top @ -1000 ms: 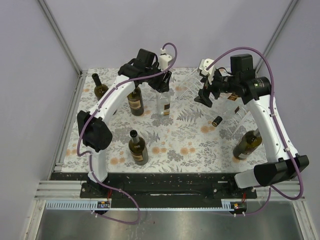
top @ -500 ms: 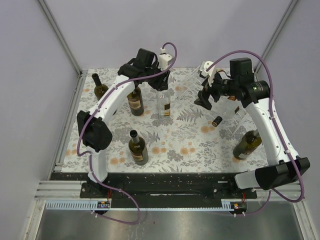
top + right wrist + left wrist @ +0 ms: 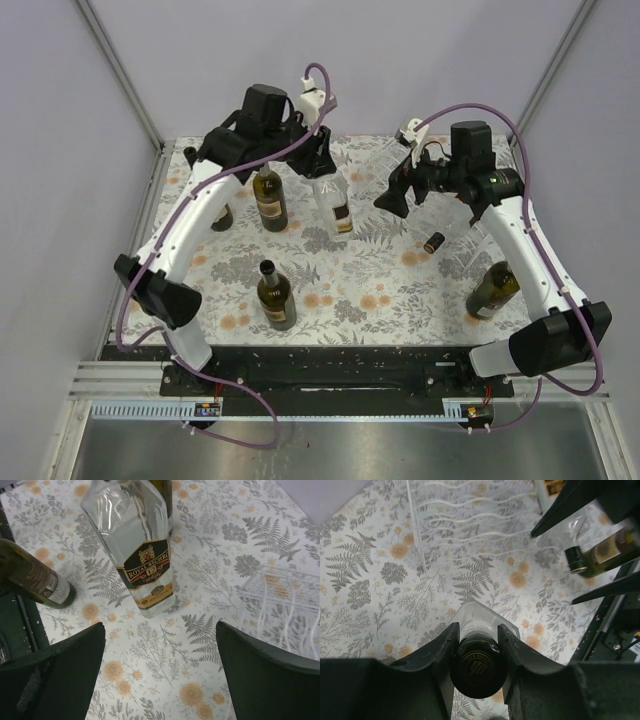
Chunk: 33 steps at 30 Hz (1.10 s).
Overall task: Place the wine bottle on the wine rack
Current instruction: Pick up the wine bottle from the center of the board.
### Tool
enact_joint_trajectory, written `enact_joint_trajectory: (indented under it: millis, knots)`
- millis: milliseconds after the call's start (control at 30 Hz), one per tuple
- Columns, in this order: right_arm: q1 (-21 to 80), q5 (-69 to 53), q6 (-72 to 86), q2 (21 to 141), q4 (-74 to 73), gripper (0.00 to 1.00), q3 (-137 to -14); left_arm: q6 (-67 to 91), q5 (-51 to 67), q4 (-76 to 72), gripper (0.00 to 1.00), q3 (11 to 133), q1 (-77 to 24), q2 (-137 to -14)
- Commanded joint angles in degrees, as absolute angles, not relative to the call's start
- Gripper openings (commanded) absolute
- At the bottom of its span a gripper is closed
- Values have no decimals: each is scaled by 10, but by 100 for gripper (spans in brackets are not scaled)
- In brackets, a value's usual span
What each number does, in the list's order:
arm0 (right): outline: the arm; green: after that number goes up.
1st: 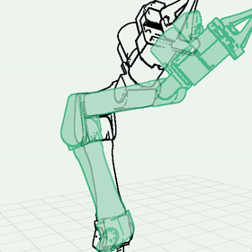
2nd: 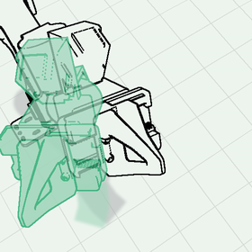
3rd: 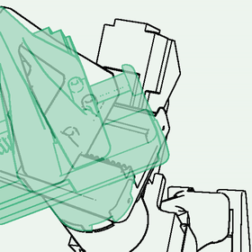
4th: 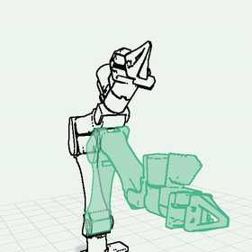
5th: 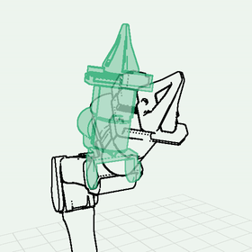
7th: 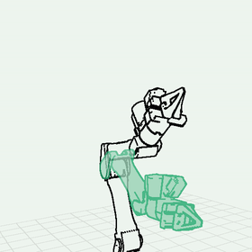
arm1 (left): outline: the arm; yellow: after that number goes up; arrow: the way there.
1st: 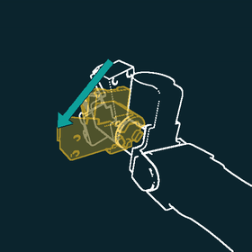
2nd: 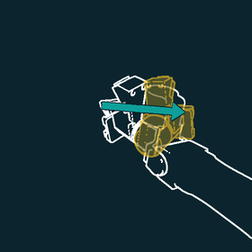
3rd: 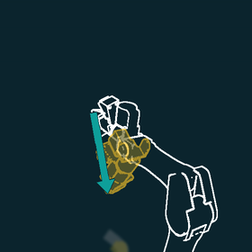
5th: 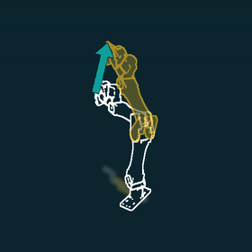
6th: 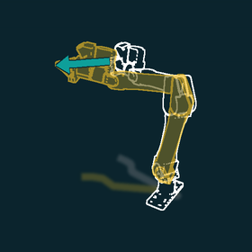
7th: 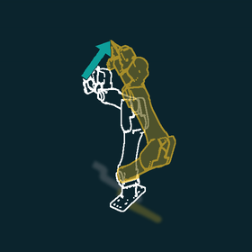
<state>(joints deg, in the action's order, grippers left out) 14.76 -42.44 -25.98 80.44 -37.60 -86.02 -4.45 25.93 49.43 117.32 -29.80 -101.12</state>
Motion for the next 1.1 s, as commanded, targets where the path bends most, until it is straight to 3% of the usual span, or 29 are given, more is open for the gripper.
enact_joint_trajectory:
  millis: [0,433,1067]
  knots:
    - [153,-497,-207,810,-298,99,-840,26,302,381,0,1218,-298,-928]
    - [167,-611,-165,812,-178,99,-768,100,317,322,0,1234,-301,-911]
    - [229,-600,-156,836,-53,99,-692,122,326,300,0,1220,-308,-897]
